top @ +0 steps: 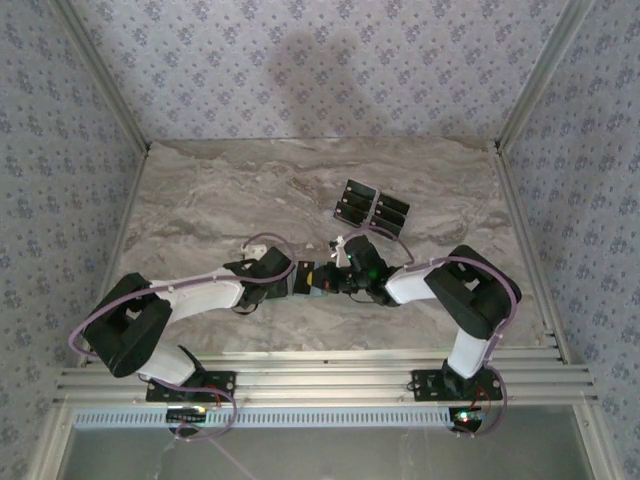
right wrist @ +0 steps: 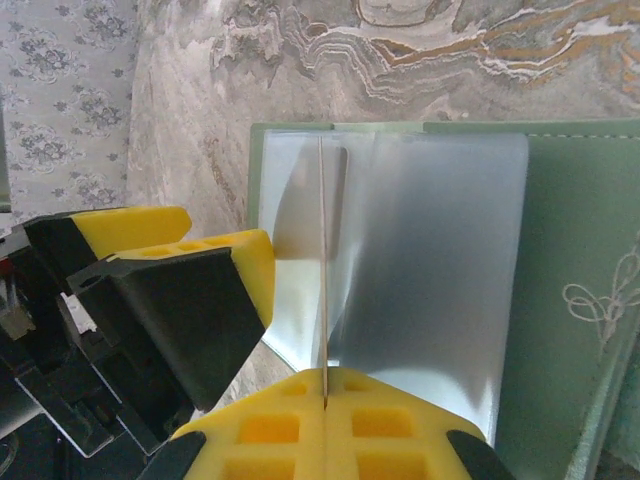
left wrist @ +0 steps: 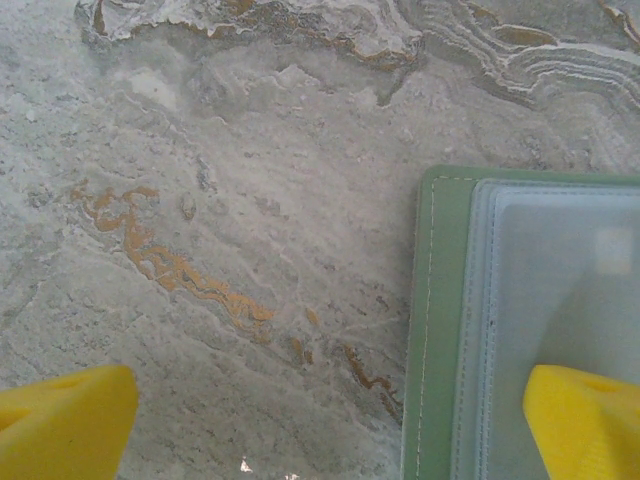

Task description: Put the credit cards into the card holder

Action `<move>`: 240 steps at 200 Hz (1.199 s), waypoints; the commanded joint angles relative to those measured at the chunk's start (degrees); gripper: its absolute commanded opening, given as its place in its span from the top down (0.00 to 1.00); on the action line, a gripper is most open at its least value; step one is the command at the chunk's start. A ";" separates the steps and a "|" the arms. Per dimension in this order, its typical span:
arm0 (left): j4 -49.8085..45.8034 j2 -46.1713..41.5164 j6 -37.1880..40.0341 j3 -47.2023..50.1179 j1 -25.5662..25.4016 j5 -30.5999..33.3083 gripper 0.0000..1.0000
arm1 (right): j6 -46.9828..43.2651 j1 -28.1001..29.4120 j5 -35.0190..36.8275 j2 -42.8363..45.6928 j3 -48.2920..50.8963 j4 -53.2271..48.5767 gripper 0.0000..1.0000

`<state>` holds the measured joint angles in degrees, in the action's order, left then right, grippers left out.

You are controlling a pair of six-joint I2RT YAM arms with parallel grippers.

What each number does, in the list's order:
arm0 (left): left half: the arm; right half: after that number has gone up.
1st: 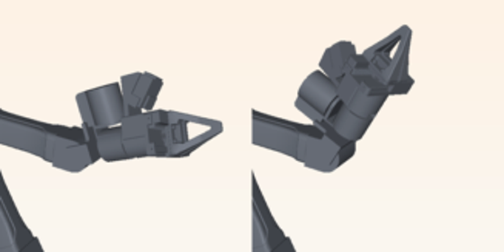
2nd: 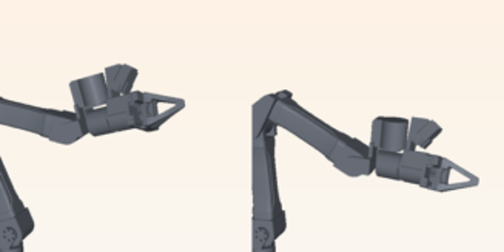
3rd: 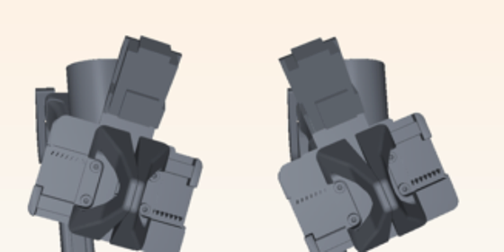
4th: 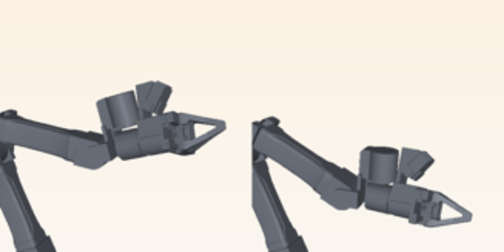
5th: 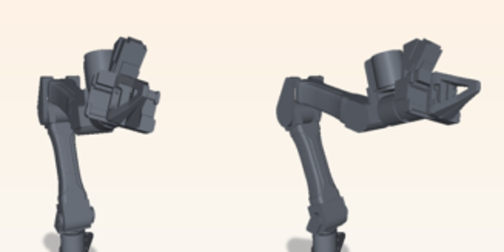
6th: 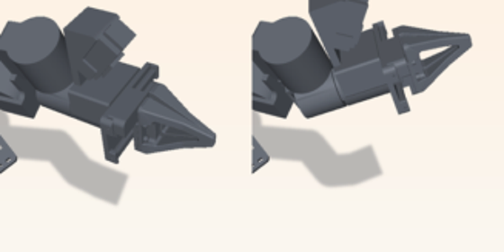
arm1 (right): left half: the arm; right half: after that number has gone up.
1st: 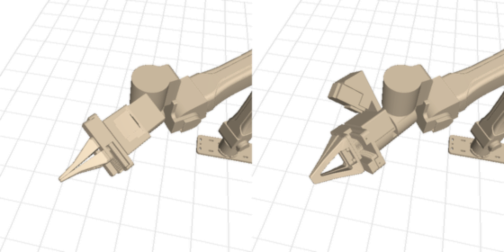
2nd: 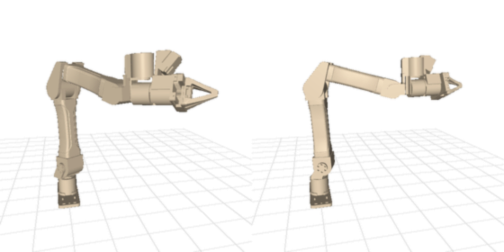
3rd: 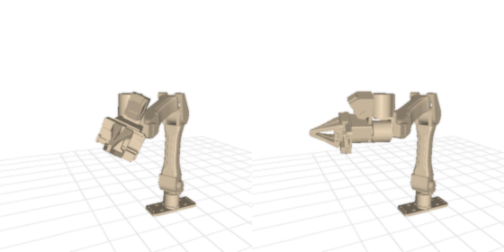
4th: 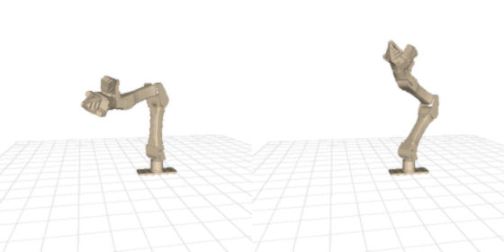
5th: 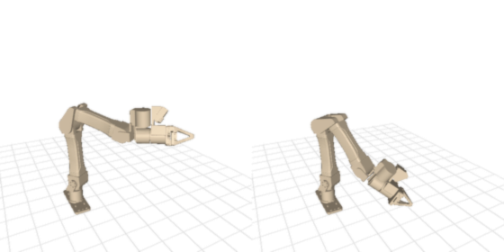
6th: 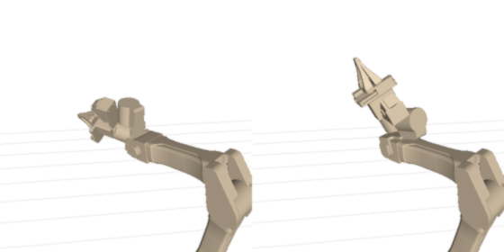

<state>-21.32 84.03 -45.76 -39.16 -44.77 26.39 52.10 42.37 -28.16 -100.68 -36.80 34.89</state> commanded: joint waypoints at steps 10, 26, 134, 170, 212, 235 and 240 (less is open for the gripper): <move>-4.61 0.75 0.06 1.87 -0.14 0.34 0.00 | 0.78 -0.22 -1.12 -1.87 -0.95 1.66 1.00; -4.60 0.74 0.05 1.83 -0.14 0.36 0.00 | 1.03 -0.19 -1.53 -2.39 -0.94 2.01 1.00; -4.69 0.85 0.22 1.63 -0.26 0.46 0.00 | -0.45 -2.45 -8.62 -6.01 -1.41 2.61 1.00; -4.69 0.79 0.22 1.61 -0.25 0.46 0.00 | -1.28 -2.87 -11.15 -7.84 -2.58 1.94 1.00; -4.68 0.85 0.31 1.51 -0.23 0.50 0.00 | -3.16 -2.99 -12.66 -8.29 -3.85 -0.92 1.00; -4.68 1.02 0.30 1.37 -0.26 0.52 0.00 | -3.07 -3.06 -13.21 -9.15 -4.24 -1.10 1.00; -4.69 1.03 0.30 1.32 -0.23 0.50 0.00 | -3.01 -3.15 -13.22 -9.29 -4.23 -1.10 1.00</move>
<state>-21.32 84.03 -45.74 -39.16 -44.77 26.41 50.68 39.29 -39.55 -107.85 -40.21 36.97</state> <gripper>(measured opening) 0.997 0.066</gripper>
